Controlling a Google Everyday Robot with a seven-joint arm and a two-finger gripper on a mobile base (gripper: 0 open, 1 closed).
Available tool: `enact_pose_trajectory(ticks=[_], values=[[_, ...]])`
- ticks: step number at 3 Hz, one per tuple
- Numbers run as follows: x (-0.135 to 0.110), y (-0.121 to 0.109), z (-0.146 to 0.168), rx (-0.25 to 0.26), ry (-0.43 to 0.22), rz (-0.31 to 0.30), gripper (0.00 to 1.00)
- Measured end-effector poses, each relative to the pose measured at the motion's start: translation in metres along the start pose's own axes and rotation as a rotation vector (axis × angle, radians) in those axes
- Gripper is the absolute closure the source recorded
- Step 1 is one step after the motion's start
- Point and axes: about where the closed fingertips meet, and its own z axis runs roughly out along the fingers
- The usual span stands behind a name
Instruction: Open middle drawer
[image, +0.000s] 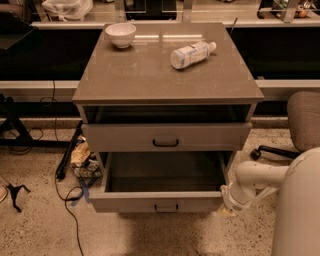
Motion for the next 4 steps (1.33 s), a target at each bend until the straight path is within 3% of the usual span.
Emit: enact_pose_trajectory(ticks=[1,4], values=[[0.0,0.0,0.0,0.0,0.0,0.0,0.91],[0.0,0.0001,0.0001,0.0,0.0,0.0,0.21]])
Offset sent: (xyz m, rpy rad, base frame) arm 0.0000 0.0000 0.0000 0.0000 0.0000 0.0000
